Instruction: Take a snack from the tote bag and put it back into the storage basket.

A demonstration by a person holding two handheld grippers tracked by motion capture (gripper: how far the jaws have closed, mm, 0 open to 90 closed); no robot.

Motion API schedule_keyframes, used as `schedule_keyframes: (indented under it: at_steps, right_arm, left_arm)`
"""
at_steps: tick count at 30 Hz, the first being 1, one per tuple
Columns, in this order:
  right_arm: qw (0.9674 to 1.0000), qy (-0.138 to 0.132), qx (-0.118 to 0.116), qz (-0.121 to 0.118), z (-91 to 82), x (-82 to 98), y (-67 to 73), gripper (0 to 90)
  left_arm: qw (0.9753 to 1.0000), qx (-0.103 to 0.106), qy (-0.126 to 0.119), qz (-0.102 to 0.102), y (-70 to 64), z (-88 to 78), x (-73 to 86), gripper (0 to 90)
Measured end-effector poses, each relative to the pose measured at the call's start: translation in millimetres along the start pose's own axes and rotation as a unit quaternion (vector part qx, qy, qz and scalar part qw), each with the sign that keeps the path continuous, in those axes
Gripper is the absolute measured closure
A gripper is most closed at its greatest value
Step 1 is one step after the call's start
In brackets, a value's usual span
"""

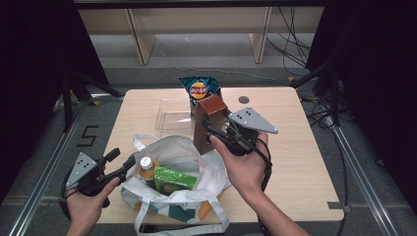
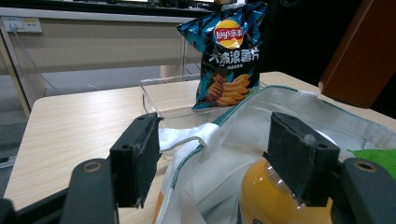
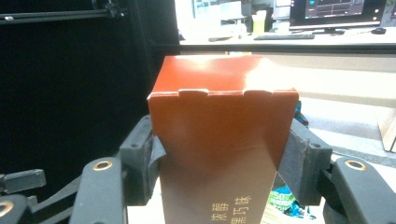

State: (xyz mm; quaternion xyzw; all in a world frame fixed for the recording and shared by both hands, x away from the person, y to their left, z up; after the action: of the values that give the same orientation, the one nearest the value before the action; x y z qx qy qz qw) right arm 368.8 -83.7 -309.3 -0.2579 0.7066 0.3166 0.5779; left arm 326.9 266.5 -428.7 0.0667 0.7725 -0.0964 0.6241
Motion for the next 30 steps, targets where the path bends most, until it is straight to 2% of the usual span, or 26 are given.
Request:
schedule_keyframes:
  at_steps: [1, 2, 6, 7, 8, 10, 12, 19, 24, 25, 30]
  right_arm:
    - [1.0, 0.0, 0.0, 0.0, 0.0, 0.0, 0.0, 39.3]
    - [0.9999, -0.002, 0.003, 0.012, -0.2, -0.5, 0.5, 39.3]
    - [0.9999, -0.002, 0.011, -0.009, 0.5, -3.6, -5.1, 39.3]
    - [0.9999, -0.001, 0.013, 0.001, 1.1, -3.7, -4.7, 39.3]
    - [0.9998, 0.0, 0.019, -0.008, 2.2, -4.4, -7.1, 39.2]
    - [0.9998, -0.002, 0.02, 0.001, 3.0, -4.3, -7.3, 39.2]
    - [0.9996, 0.001, 0.028, -0.005, 3.6, -4.1, -9.6, 39.2]
    - [0.9995, 0.004, 0.032, 0.001, 7.9, -2.2, -14.1, 39.2]
    - [0.9993, 0.002, 0.037, -0.006, 9.9, -2.4, -18.0, 39.2]
    - [0.9993, 0.003, 0.038, 0.003, 10.3, -2.4, -17.4, 39.2]
    - [0.9991, 0.001, 0.041, -0.001, 12.2, -4.1, -21.7, 39.2]
  left_arm:
    - [1.0, 0.0, 0.0, 0.0, 0.1, 0.0, 0.0, 33.7]
    - [1.0, 0.0, 0.0, 0.0, 0.1, 0.1, 0.0, 33.7]
    - [1.0, 0.0, 0.0, -0.001, 0.0, 0.2, 0.1, 33.7]
    - [1.0, 0.0, 0.0, -0.001, -0.1, 0.2, 0.0, 33.7]
    - [1.0, 0.0, 0.0, -0.001, -0.2, 0.2, 0.0, 33.7]
    - [1.0, 0.0, 0.001, -0.001, 0.0, 0.2, 0.1, 33.7]
    - [1.0, 0.0, 0.0, -0.001, 0.1, 0.2, 0.1, 33.7]
    - [1.0, 0.001, -0.001, 0.0, -0.2, 0.2, -0.1, 33.7]
    - [1.0, 0.001, -0.001, 0.0, -0.1, 0.1, 0.0, 33.7]
    - [1.0, 0.001, -0.001, 0.0, 0.0, 0.0, -0.1, 33.7]
    - [1.0, -0.001, -0.001, -0.001, 0.4, -0.5, 0.0, 33.8]
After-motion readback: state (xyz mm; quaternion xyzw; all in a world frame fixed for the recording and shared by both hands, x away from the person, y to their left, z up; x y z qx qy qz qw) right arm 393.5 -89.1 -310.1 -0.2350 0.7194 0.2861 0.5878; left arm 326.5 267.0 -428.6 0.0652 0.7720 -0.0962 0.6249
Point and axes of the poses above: each handheld gripper's, and its own axes: z roughly forward along the jaws, x roughly out of its underside, y roughly to its left, the point moved 2 cm from there along z, roughly forward along the jaws, and after that the axes turned 15 degrees about -x, right-handed, at the moved point
